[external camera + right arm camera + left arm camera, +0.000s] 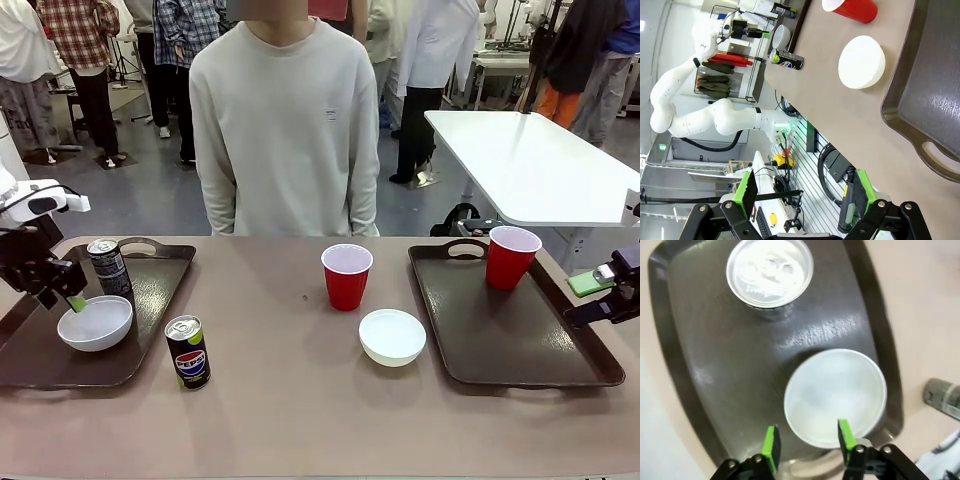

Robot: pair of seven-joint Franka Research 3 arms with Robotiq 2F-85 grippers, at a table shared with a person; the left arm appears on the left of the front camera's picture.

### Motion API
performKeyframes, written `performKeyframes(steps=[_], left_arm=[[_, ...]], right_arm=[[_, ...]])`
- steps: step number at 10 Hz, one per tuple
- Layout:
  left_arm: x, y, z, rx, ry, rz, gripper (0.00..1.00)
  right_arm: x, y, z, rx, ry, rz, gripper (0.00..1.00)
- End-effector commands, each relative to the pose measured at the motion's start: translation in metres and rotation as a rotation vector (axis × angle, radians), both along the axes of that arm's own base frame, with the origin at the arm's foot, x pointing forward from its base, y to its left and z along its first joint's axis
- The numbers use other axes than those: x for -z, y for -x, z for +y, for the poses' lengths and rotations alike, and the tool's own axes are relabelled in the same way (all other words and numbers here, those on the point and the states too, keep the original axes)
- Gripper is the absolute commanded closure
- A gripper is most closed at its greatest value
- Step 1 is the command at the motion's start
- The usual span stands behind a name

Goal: Prepare tableware on both trays.
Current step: Pick up a Picnic Bowl from the table and place it on a Handle tray.

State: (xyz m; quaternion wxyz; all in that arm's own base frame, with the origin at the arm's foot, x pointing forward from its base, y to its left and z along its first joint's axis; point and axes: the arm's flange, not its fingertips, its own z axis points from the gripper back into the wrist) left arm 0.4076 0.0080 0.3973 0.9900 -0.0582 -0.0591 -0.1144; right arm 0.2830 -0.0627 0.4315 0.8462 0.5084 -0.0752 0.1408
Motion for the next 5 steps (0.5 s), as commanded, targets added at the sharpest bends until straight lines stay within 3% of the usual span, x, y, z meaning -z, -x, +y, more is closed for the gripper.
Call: performKeyframes(steps=[1,4,5], left_arm=[[-0.018,0.019,-0.008,0.009,0.002,0.015,0.36],[-0.034,0.031,-0.014,0.007,-0.011,0.029,0.08],[-0.039,0.031,-0.016,0.007,-0.016,0.03,0.08]], right_arm=[[-0.001,-0.003,0.001,0.0,-0.035,-0.017,0.0],[-0.001,-0.003,0.001,0.0,-0.035,-0.017,0.0],[-0.001,-0.003,0.001,0.0,-0.035,-0.017,0.0]])
